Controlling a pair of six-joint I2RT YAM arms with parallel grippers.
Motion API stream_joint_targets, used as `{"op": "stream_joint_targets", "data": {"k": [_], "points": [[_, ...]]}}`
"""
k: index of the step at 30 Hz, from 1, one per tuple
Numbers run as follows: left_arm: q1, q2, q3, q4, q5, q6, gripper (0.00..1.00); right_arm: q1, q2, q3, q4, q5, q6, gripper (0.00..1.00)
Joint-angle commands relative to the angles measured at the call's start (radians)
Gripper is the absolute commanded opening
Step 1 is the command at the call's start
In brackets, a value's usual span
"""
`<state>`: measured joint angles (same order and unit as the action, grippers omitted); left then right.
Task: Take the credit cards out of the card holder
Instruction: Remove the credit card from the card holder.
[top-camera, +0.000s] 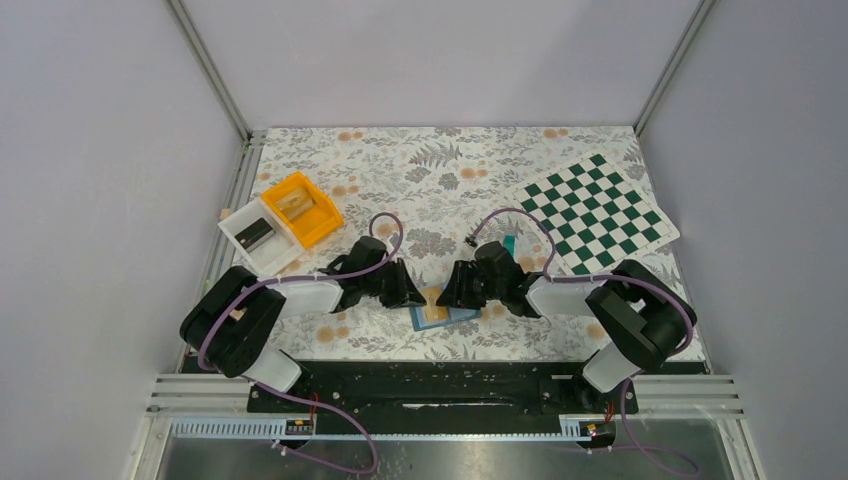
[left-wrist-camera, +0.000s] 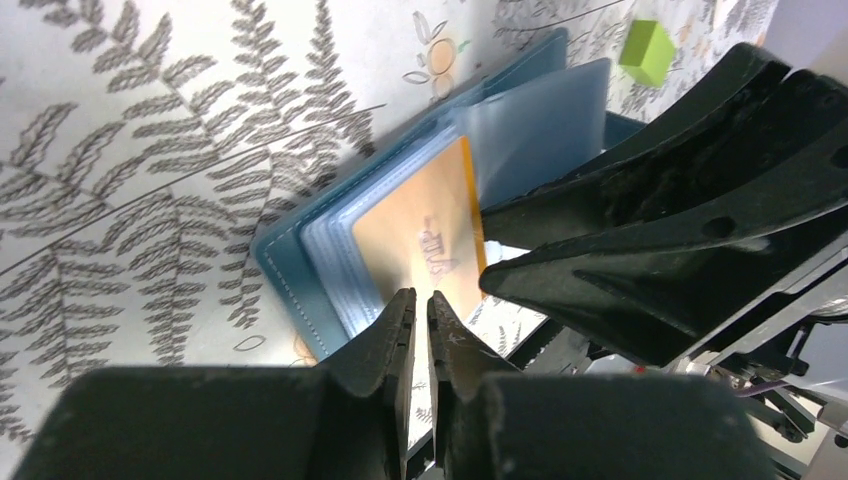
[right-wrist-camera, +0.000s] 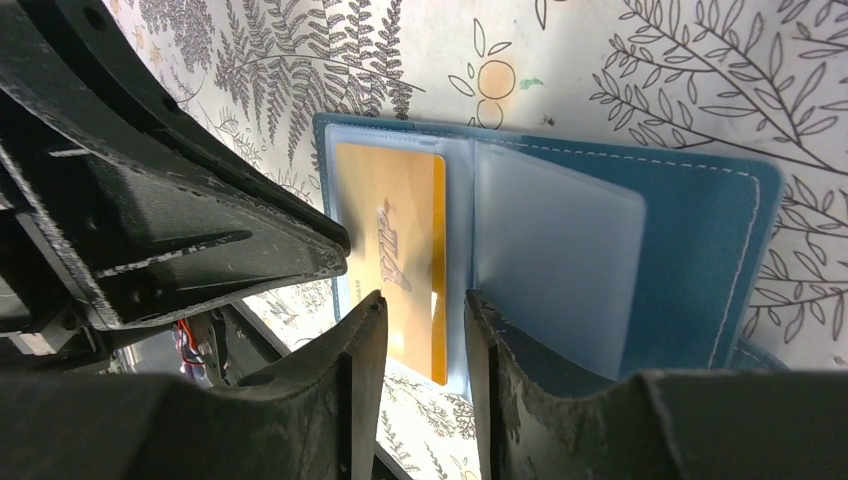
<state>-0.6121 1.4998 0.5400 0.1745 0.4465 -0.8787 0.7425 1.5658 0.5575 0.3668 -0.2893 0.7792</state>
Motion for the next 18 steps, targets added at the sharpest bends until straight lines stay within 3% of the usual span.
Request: {"op": "stream_joint_targets", "data": {"k": [1, 8, 11, 18], "points": [[-0.003, -0.002, -0.026, 0.032, -0.031, 0.023, 0.09, -0.015, 0.032, -0.015, 0.075, -0.042, 0.002, 0.41], [-0.003, 0.027, -0.054, 0.075, -0.018, 0.013, 0.08, -0.032, 0.034, -0.042, 0.153, -0.102, 0.013, 0.4], [-0.003, 0.039, -0.07, 0.101, -0.012, 0.003, 0.03, -0.044, 0.042, -0.056, 0.196, -0.13, 0.02, 0.4], [-0.003, 0.036, -0.082, 0.099, -0.019, 0.004, 0.05, -0.065, 0.083, -0.096, 0.388, -0.217, 0.082, 0.38]]}}
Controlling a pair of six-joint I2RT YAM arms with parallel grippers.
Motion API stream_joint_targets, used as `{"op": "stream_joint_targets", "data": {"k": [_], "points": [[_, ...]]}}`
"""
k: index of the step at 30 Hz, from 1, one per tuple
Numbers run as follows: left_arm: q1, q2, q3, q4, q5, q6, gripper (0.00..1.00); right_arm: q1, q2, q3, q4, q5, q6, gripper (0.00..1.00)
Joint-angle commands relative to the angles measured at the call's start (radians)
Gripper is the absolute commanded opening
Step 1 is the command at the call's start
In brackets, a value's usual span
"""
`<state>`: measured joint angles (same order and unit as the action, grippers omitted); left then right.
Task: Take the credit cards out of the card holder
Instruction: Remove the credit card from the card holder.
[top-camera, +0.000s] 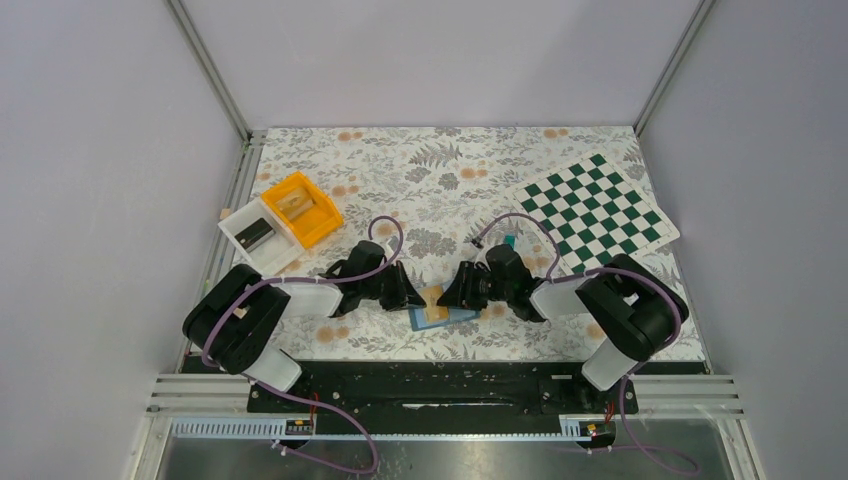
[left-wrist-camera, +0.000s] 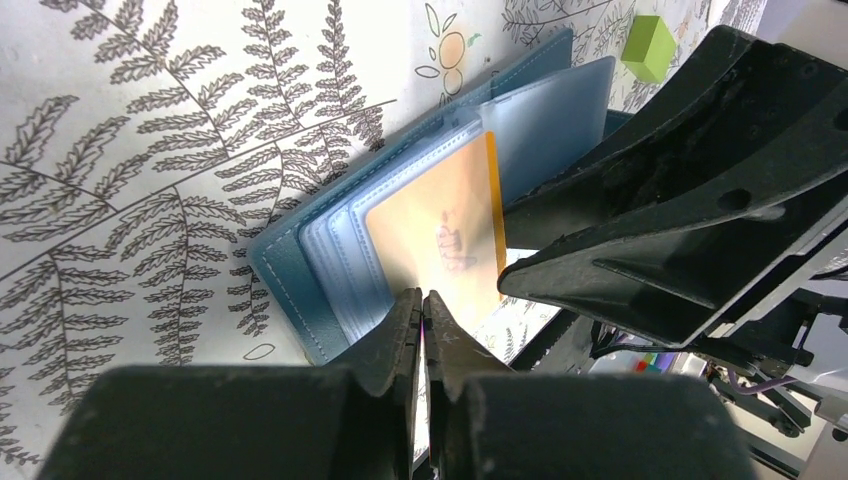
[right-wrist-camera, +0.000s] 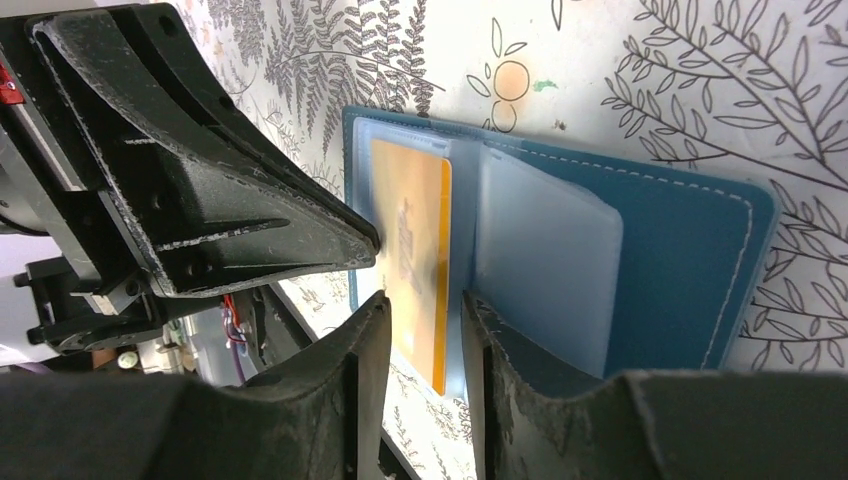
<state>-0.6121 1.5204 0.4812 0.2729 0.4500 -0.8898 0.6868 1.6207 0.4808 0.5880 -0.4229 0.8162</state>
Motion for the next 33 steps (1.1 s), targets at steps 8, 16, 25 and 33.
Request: {"op": "stream_joint_targets", "data": {"k": [8, 16, 25, 33], "points": [[-0.003, 0.016, -0.022, -0.018, -0.036, 0.02, 0.06, -0.027, 0.046, -0.04, 0.243, -0.119, 0.074, 0.16], [-0.002, 0.049, 0.011, -0.096, -0.089, 0.043, 0.07, -0.055, -0.004, -0.061, 0.192, -0.118, 0.055, 0.12], [-0.002, 0.055, 0.016, -0.114, -0.106, 0.044, 0.07, -0.068, -0.034, -0.064, 0.149, -0.114, 0.044, 0.16], [-0.001, 0.048, 0.022, -0.129, -0.119, 0.049, 0.08, -0.069, -0.041, -0.061, 0.131, -0.13, 0.033, 0.0]]}}
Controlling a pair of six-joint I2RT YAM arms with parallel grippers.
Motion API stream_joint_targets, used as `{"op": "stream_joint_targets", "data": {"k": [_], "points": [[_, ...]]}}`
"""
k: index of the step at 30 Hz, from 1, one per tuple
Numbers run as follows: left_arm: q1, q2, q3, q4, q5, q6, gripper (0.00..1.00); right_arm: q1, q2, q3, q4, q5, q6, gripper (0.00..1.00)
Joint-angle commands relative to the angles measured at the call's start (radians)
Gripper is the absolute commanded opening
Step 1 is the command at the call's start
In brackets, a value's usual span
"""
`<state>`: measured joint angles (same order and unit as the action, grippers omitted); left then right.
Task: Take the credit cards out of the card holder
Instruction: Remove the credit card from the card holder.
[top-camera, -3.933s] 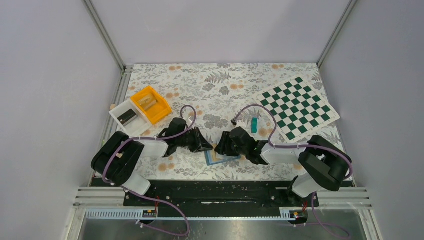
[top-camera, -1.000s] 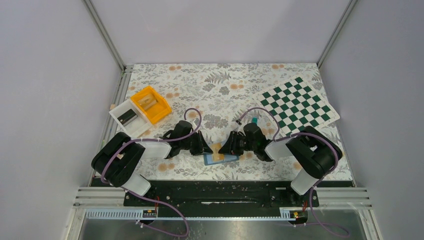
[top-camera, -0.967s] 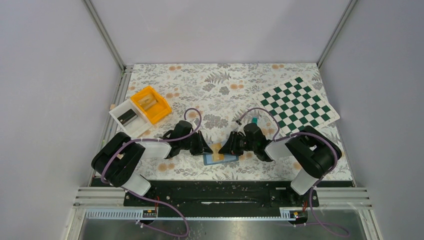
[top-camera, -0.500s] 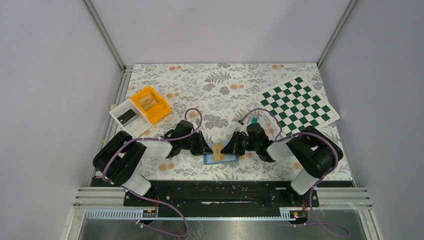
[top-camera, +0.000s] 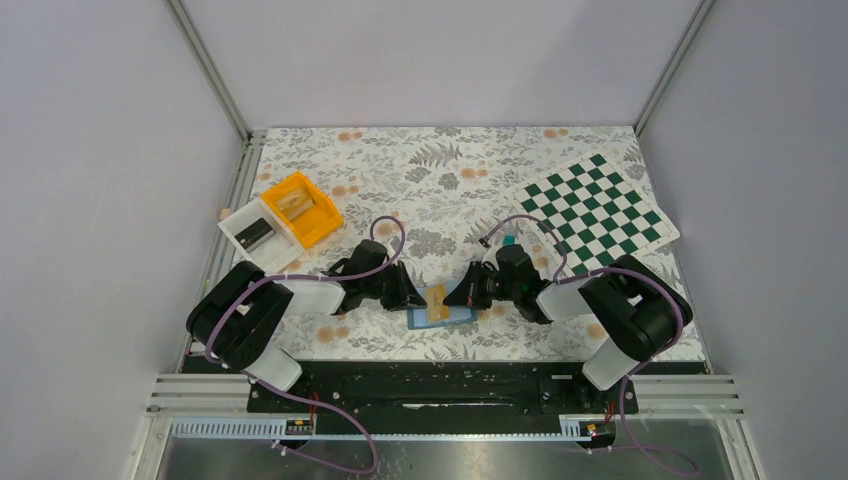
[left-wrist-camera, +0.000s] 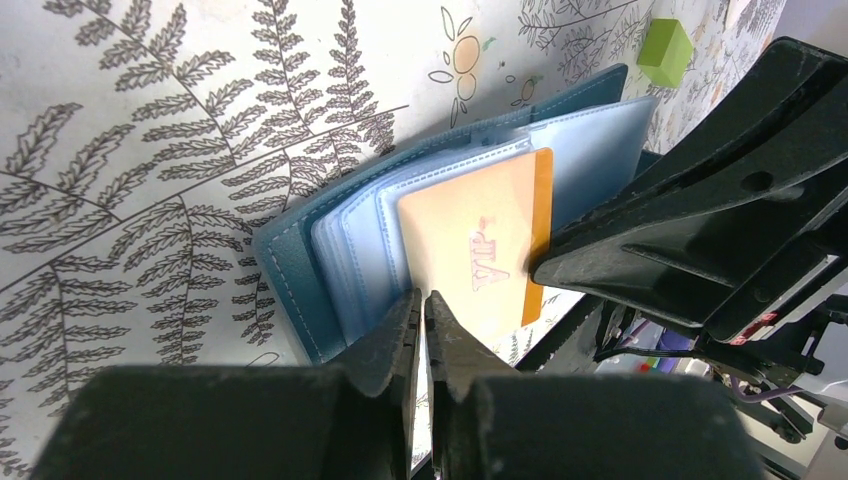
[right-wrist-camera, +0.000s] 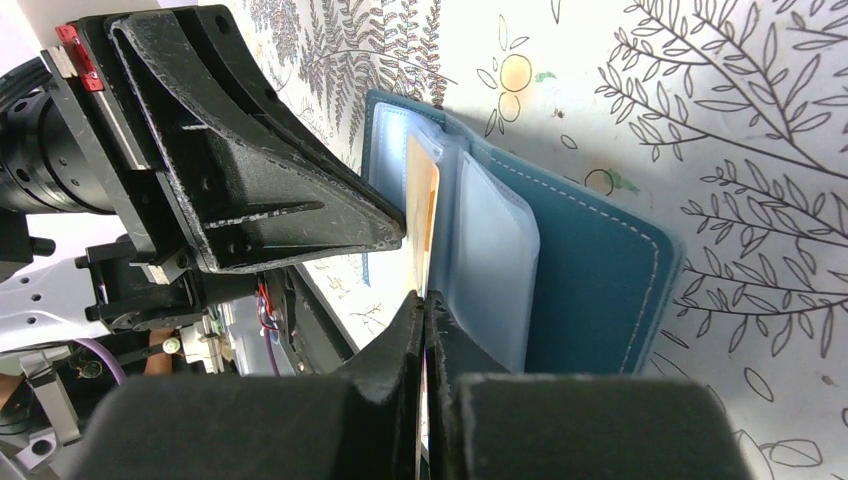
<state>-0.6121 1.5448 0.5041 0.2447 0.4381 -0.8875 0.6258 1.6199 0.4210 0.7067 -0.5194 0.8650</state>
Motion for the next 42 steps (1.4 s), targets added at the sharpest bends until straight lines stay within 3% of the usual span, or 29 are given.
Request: {"op": "stream_joint_targets", "data": {"k": [1, 21, 33, 38, 42], "points": [[-0.002, 0.025, 0.001, -0.107, -0.111, 0.049, 0.08, -0.011, -0.047, -0.005, 0.007, -0.031, -0.018, 0.0], [-0.001, 0.014, 0.03, -0.105, -0.074, 0.048, 0.13, -0.066, -0.3, -0.029, -0.254, 0.068, -0.072, 0.02], [-0.012, -0.12, 0.11, -0.153, 0.0, 0.028, 0.36, -0.067, -0.533, -0.082, -0.277, 0.182, 0.025, 0.04], [-0.022, -0.185, 0.067, -0.001, 0.061, -0.048, 0.46, -0.068, -0.607, -0.113, -0.237, 0.202, 0.102, 0.04], [-0.045, -0.194, 0.047, 0.136, 0.123, -0.09, 0.49, -0.067, -0.648, -0.132, -0.199, 0.206, 0.152, 0.04]]}}
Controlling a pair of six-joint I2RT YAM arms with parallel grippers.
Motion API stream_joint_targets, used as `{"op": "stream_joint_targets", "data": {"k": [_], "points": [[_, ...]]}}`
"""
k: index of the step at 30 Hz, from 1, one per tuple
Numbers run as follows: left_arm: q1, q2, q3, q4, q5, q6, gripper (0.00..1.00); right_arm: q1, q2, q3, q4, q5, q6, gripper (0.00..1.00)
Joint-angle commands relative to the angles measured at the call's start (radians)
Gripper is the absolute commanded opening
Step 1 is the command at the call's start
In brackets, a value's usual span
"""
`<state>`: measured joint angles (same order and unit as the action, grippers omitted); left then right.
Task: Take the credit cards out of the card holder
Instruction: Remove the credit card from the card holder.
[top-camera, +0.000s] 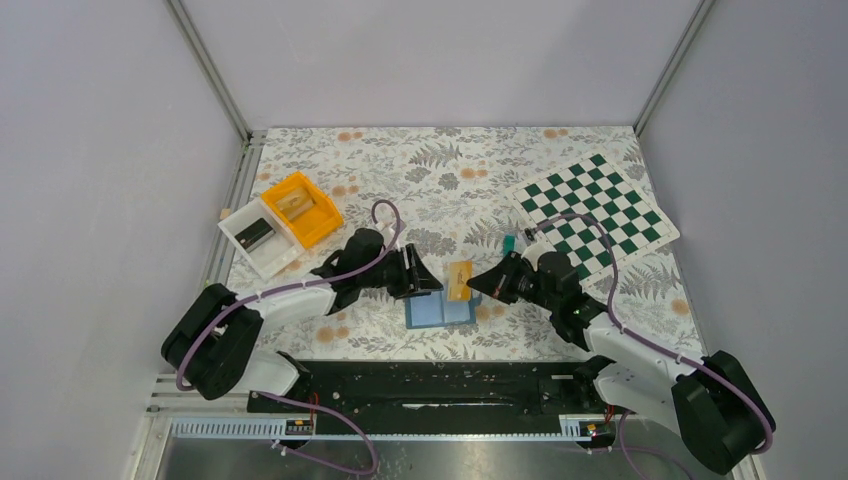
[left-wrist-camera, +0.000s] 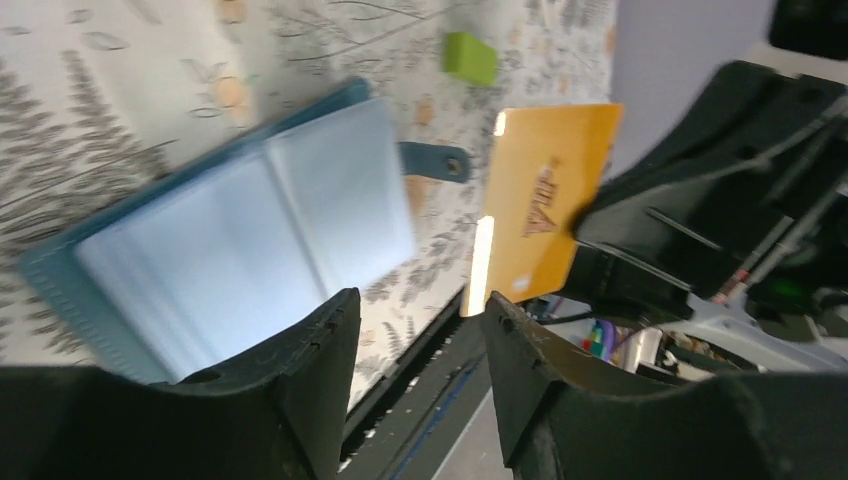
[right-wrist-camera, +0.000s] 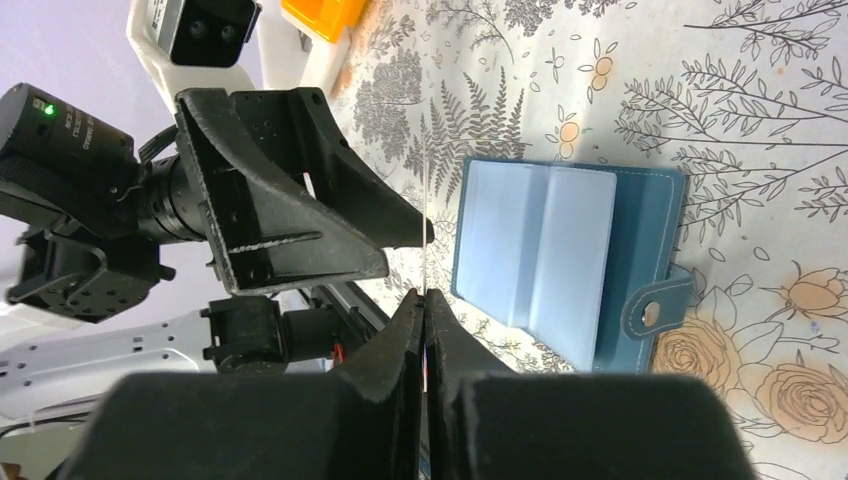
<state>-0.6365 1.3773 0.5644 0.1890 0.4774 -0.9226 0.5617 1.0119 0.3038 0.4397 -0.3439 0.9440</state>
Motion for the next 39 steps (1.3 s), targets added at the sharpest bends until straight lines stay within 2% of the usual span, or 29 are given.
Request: {"op": "stream_joint_targets", "data": {"k": [1, 9, 11, 17, 21, 29, 32, 39], "points": [[-0.027, -0.021, -0.014, 0.225, 0.096, -0.066, 0.49, -0.004, -0.045, -0.021, 0.085, 0.029, 0.089, 0.04], [-0.079, 0.047, -0.015, 0.484, 0.183, -0.163, 0.5, -0.003, -0.048, -0.058, 0.177, -0.003, 0.17, 0.06], [-0.086, 0.071, -0.022, 0.553, 0.197, -0.197, 0.47, -0.004, -0.05, -0.065, 0.181, -0.003, 0.168, 0.07], [-0.086, 0.146, -0.041, 0.701, 0.239, -0.283, 0.13, -0.003, -0.062, -0.073, 0.177, -0.014, 0.15, 0.1], [-0.079, 0.153, -0.056, 0.75, 0.258, -0.308, 0.0, -0.003, -0.083, -0.038, 0.08, -0.025, 0.06, 0.16], [-0.049, 0.08, -0.063, 0.642, 0.28, -0.25, 0.0, -0.021, -0.127, 0.072, -0.17, -0.084, -0.156, 0.27], [-0.044, 0.021, -0.052, 0.497, 0.284, -0.175, 0.0, -0.049, -0.144, 0.122, -0.263, -0.128, -0.25, 0.34], [-0.043, -0.091, -0.014, 0.147, 0.327, 0.019, 0.0, -0.118, -0.085, 0.271, -0.349, -0.341, -0.401, 0.4]]}}
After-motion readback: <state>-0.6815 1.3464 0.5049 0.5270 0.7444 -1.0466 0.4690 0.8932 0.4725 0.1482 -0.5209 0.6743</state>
